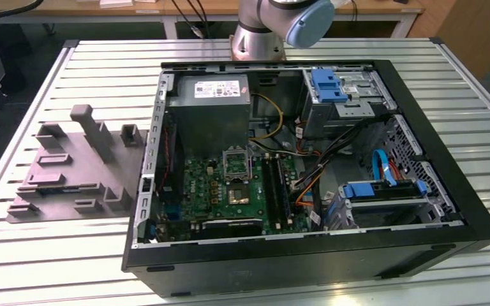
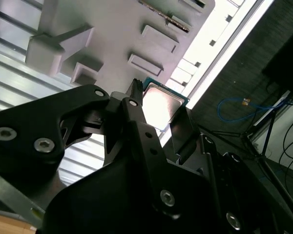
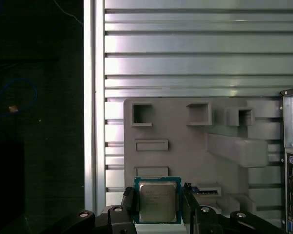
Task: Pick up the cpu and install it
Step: 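Pick up the cpu and move it towards the insertion slot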
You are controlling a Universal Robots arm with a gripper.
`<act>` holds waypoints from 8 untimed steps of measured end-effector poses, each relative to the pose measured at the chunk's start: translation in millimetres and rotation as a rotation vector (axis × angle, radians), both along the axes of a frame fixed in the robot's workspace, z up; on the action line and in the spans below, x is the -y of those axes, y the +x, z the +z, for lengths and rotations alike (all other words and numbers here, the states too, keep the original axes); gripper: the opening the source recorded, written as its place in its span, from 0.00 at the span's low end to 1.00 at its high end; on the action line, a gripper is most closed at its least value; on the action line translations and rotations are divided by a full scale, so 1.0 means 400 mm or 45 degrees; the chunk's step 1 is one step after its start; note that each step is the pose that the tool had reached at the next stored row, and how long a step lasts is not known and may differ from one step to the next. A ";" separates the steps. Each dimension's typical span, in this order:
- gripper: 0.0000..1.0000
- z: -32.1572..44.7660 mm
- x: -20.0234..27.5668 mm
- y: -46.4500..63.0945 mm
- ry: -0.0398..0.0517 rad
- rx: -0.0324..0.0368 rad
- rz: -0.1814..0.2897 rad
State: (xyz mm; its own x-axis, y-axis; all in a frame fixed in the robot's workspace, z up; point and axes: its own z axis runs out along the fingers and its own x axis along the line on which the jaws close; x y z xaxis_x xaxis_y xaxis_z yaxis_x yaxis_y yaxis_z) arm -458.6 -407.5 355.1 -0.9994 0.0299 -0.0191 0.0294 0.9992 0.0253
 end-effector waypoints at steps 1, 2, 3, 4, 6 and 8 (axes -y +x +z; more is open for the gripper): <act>0.47 0.002 0.000 0.000 0.000 -0.0002 0.000; 0.47 0.005 0.000 0.000 0.000 -0.0003 0.000; 0.47 0.007 0.000 0.000 -0.001 -0.0002 0.000; 0.47 0.009 0.000 0.000 -0.002 -0.0002 0.000; 0.47 0.014 0.000 0.000 -0.002 -0.0002 0.000; 0.47 0.019 0.000 0.000 -0.002 -0.0002 0.000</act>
State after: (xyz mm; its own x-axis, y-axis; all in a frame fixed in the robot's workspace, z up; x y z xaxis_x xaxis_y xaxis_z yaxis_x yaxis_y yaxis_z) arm -458.6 -407.5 362.6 -0.9994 0.0301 -0.0190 0.0296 0.9993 0.0235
